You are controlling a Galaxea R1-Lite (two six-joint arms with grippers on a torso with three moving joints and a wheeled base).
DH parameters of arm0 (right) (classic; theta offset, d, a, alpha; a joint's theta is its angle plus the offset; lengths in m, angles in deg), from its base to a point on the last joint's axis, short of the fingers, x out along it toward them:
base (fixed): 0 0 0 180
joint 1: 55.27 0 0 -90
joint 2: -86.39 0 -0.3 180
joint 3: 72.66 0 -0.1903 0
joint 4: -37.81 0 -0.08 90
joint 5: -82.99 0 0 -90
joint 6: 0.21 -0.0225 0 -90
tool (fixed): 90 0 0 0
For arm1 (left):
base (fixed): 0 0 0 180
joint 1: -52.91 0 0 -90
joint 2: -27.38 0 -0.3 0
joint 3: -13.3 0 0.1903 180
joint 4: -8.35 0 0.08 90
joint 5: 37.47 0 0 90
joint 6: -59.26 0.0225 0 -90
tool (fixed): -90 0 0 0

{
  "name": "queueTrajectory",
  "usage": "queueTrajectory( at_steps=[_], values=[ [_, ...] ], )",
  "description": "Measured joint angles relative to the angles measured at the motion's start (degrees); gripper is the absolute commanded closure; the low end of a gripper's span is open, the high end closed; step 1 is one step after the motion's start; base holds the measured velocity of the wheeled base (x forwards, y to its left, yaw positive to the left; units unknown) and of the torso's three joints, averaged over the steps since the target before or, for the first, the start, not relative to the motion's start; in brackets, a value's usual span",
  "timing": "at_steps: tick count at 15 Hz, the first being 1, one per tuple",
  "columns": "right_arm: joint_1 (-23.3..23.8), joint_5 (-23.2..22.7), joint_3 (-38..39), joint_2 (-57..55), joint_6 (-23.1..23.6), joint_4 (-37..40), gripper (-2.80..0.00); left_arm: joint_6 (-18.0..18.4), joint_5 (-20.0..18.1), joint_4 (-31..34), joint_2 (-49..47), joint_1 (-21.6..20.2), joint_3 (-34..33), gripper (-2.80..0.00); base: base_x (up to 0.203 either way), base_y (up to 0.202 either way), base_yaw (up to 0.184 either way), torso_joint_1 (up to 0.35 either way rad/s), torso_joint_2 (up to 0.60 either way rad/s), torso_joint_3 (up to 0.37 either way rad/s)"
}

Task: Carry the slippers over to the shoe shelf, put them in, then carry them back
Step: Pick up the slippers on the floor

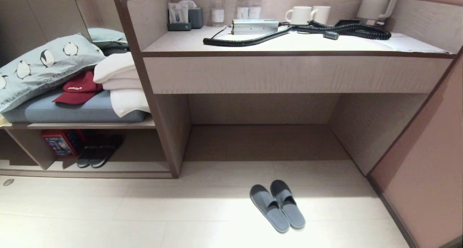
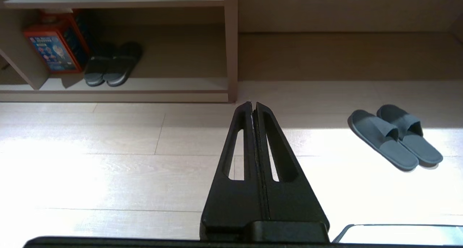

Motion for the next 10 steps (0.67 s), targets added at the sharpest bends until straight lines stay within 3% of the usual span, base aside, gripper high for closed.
queueTrajectory(
  at_steps=[10],
  values=[
    [0.0,0.0,0.0,0.0,0.2,-0.1,0.0,0.0,0.0,0.0,0.0,0.0,0.0,0.0,0.0,0.0,0.0,0.004,0.0,-0.196]
  ],
)
